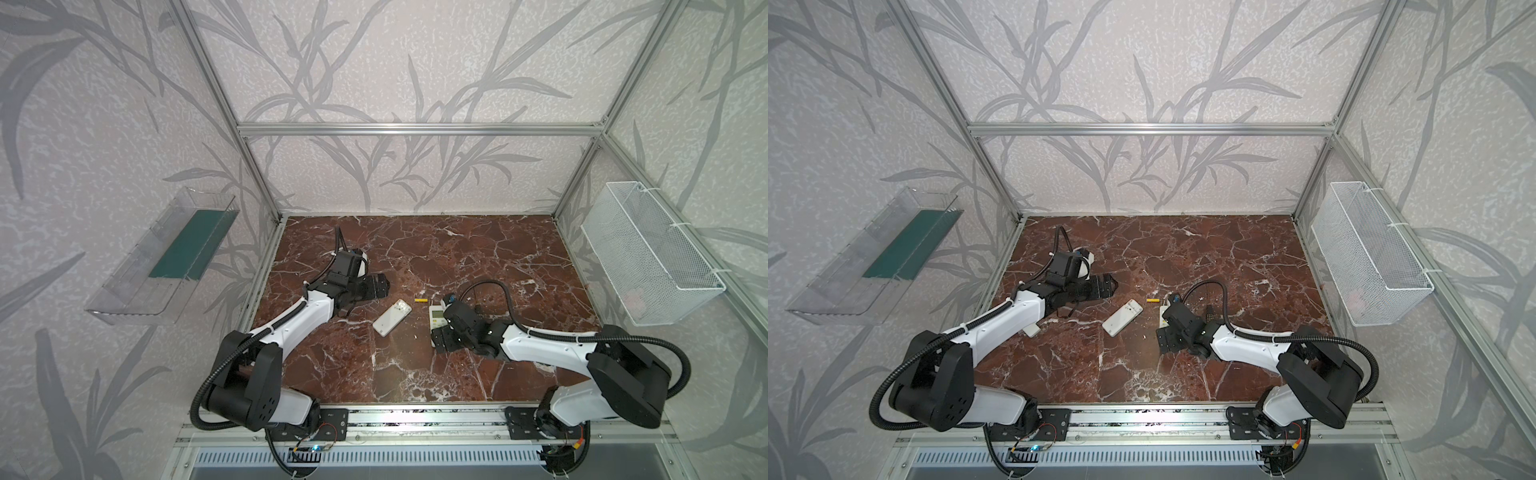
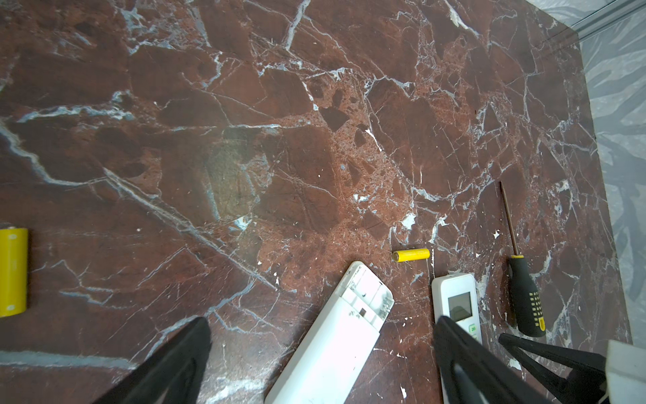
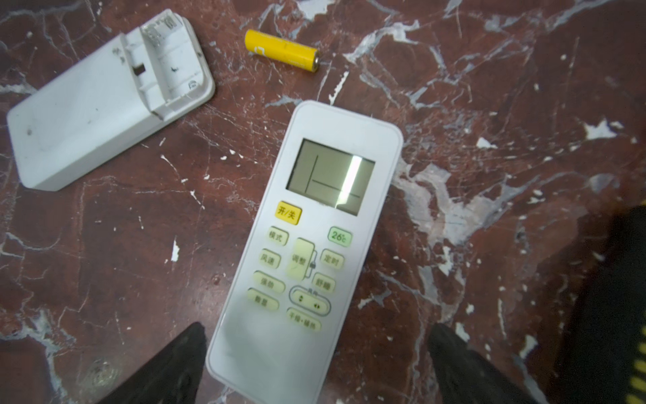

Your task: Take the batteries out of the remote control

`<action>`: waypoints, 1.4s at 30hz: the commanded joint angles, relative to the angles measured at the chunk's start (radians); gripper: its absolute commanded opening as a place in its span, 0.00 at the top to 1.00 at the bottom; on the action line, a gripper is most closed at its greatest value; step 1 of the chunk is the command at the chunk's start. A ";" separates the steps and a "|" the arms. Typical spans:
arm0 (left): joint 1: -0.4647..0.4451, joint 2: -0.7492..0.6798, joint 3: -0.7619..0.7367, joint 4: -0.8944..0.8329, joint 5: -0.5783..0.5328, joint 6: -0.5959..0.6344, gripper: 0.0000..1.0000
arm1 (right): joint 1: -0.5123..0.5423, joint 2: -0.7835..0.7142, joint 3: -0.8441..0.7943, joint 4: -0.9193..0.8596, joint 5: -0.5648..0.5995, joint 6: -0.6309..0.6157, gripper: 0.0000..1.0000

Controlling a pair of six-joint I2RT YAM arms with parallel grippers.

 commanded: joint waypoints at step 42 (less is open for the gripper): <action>-0.531 0.656 0.669 -0.513 -0.207 -0.042 0.08 | -0.279 -0.531 -0.064 -0.360 0.160 -0.060 0.04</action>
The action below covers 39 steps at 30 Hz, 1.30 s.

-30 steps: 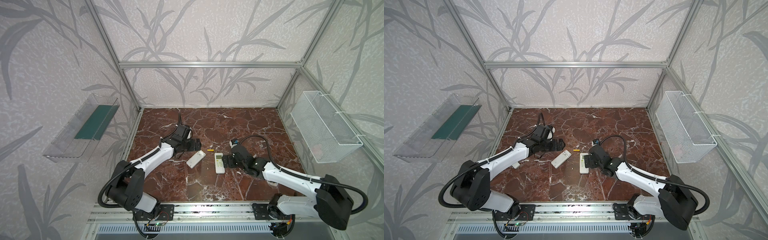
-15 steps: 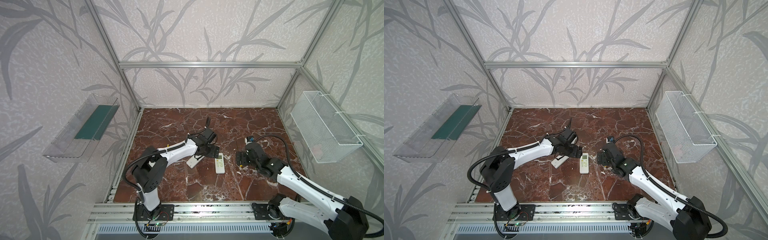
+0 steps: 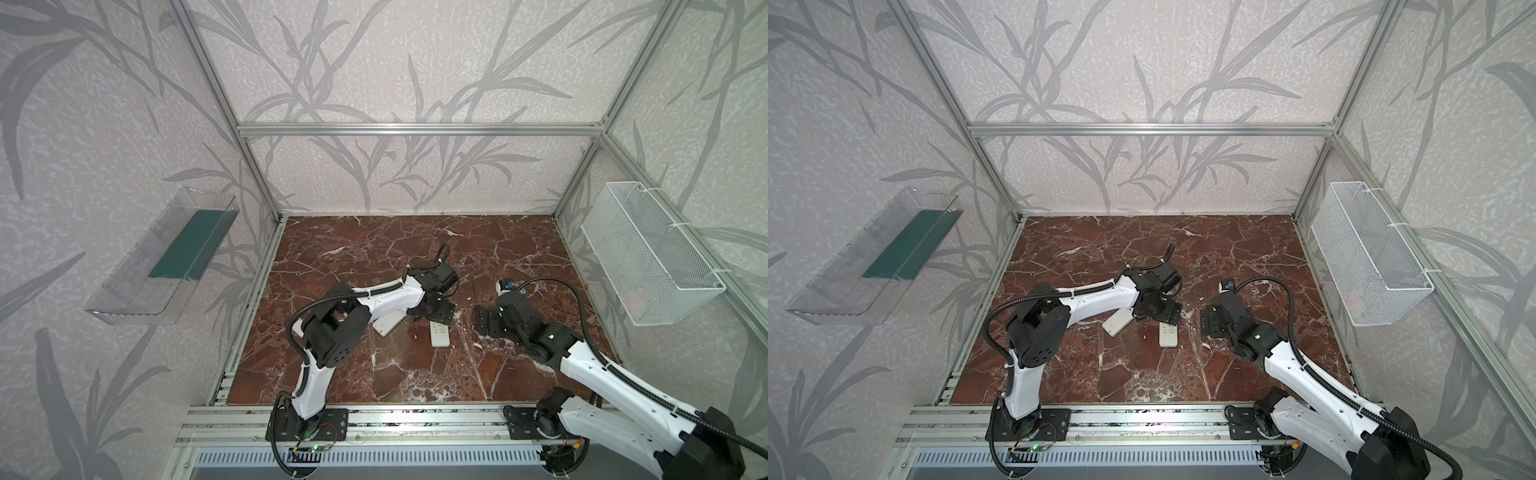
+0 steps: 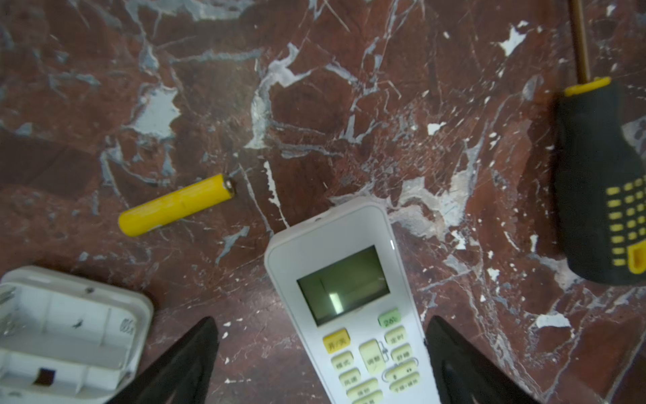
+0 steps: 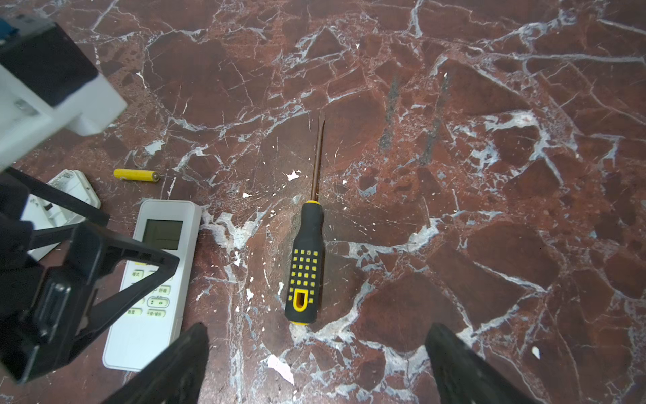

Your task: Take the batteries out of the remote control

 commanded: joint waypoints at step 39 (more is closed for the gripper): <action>-0.024 0.003 0.008 0.077 0.058 0.031 0.79 | -0.009 -0.069 -0.083 0.117 -0.157 -0.039 0.04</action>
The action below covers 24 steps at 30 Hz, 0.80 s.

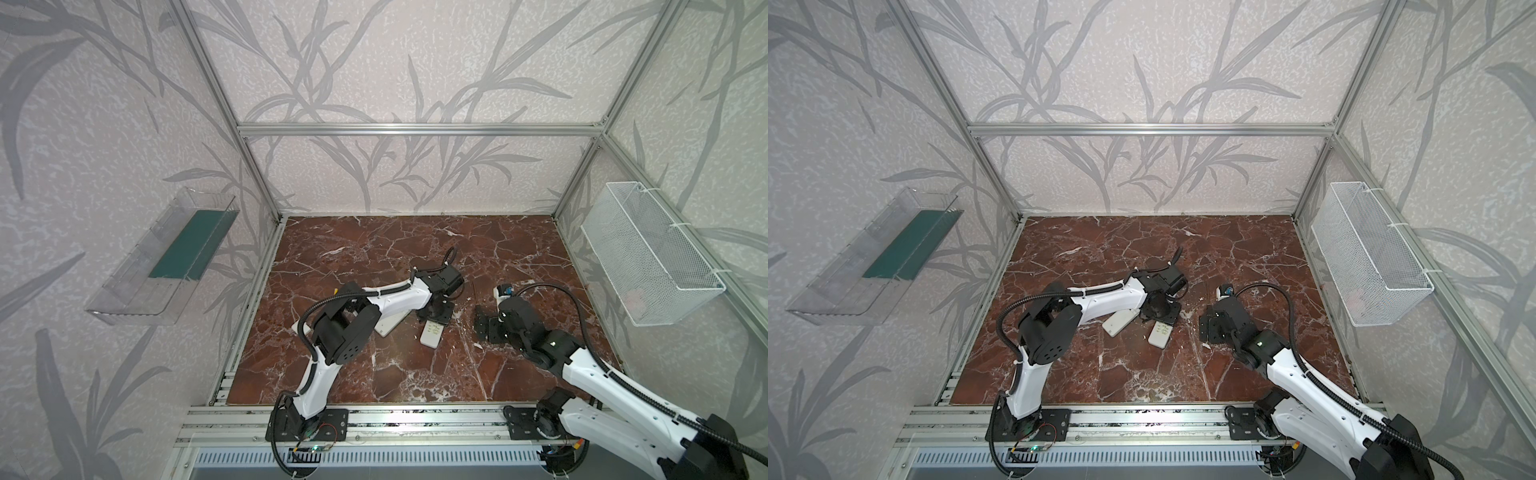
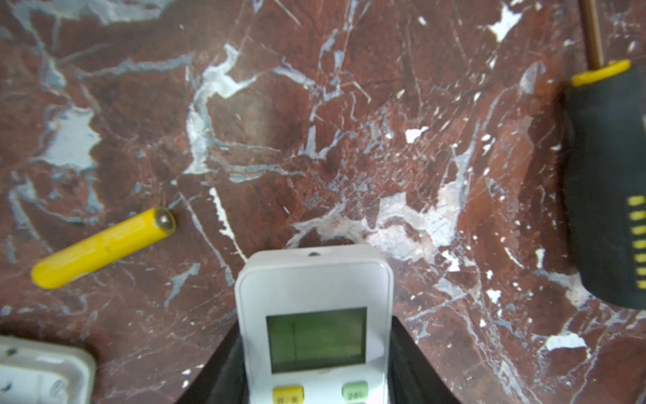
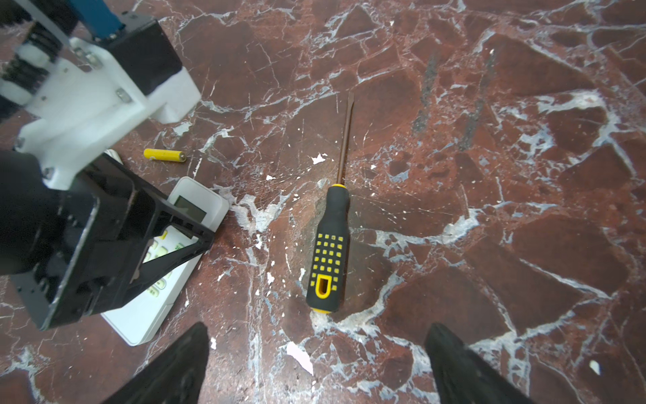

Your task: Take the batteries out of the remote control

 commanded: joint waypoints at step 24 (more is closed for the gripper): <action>0.087 -0.305 -0.171 0.326 0.141 -0.153 0.84 | -0.004 0.064 -0.118 0.497 -0.411 0.052 0.15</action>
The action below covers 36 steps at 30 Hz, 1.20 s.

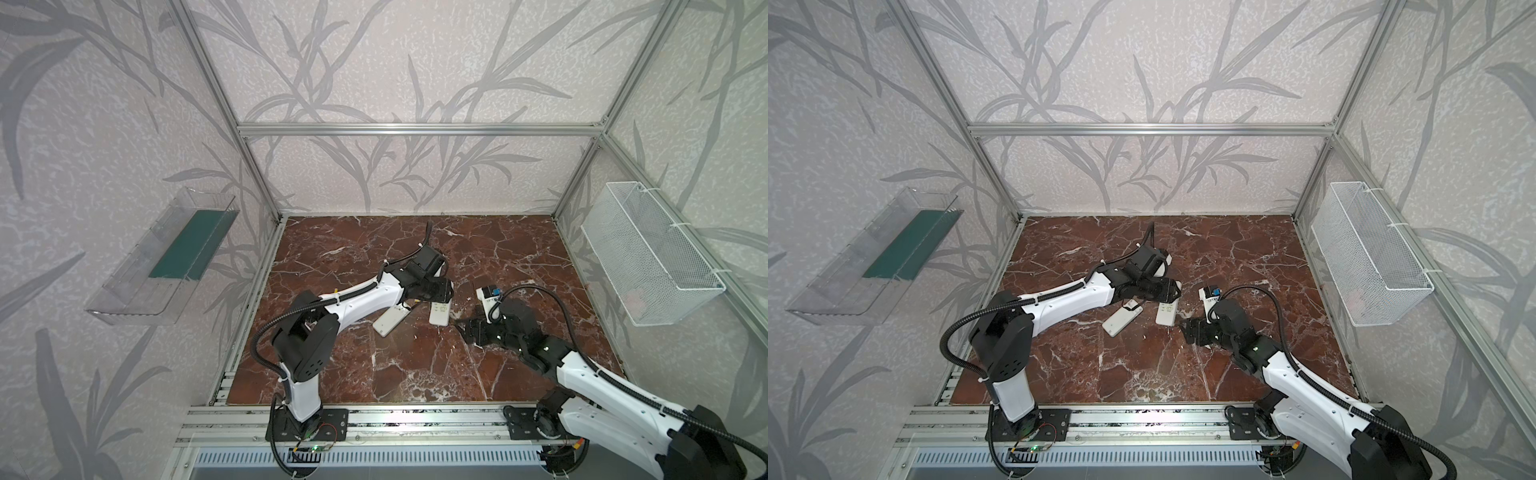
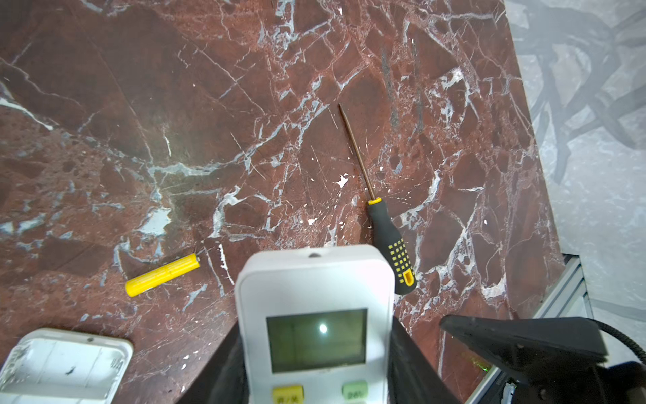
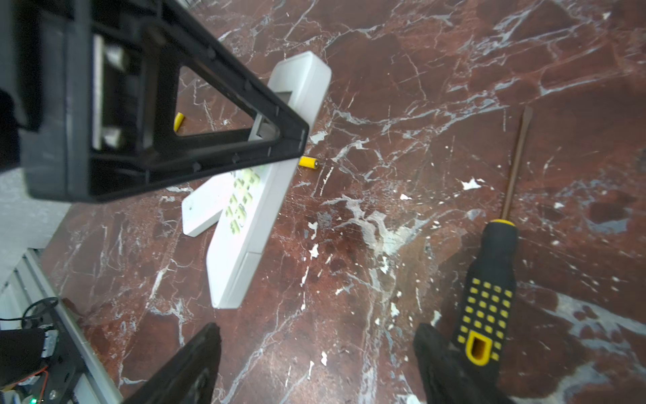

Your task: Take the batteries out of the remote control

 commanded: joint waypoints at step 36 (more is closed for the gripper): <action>0.026 -0.113 -0.117 0.252 0.071 -0.128 0.86 | 0.013 0.243 0.065 0.332 -0.145 0.107 0.75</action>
